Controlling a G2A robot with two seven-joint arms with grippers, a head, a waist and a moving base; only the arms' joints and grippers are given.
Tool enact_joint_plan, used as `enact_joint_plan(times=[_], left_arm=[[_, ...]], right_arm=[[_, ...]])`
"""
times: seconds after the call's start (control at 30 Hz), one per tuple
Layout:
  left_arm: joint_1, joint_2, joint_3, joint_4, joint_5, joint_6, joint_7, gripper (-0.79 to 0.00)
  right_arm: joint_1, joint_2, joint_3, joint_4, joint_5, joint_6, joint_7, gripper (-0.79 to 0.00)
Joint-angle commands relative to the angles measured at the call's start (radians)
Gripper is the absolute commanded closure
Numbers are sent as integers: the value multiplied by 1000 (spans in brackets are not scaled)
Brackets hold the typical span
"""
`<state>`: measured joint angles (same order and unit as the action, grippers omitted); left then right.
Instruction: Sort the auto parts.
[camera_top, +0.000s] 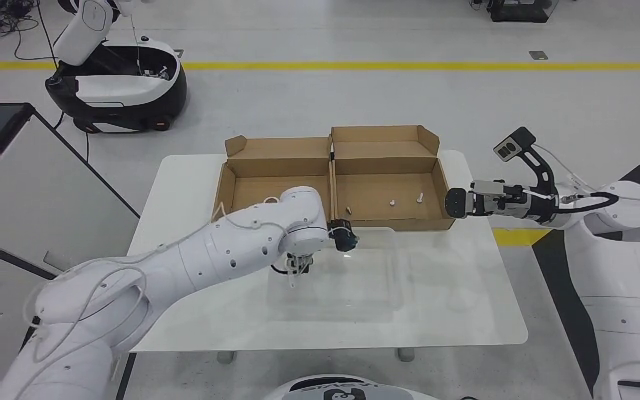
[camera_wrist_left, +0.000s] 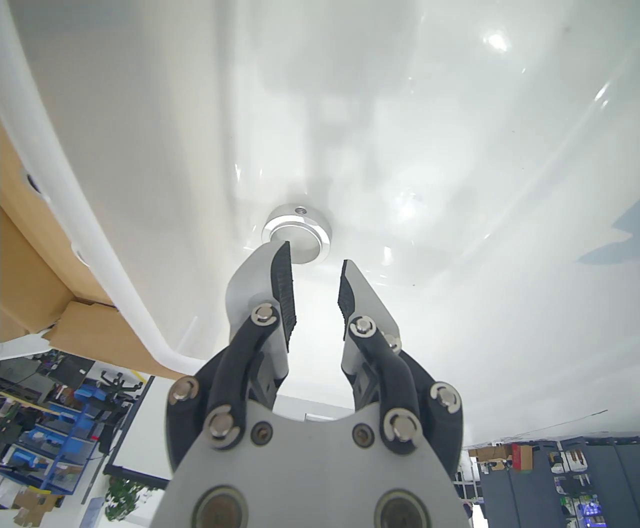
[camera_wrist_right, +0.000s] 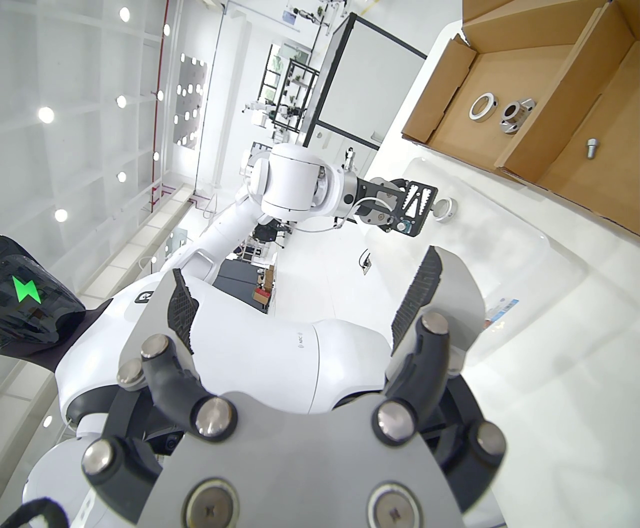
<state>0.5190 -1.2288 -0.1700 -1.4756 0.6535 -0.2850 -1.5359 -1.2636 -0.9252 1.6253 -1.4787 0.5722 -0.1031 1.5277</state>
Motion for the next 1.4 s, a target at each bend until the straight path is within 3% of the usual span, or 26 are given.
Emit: enact_joint_plan(times=[0.0,0.5,1.03,1.37], left_arm=[[5,-10,0,16,12,0,0,-265],[27,-55,0,108,41,0,0,-265],[22,-37,0,115,35,0,0,-262],[36,-41,0,122,57,0,0,-268]], right_arm=[[0,0,0,0,0,0,0,-785],[0,0,0,0,0,0,0,-785],[0,0,0,0,0,0,0,-785],[0,0,0,0,0,0,0,-785]])
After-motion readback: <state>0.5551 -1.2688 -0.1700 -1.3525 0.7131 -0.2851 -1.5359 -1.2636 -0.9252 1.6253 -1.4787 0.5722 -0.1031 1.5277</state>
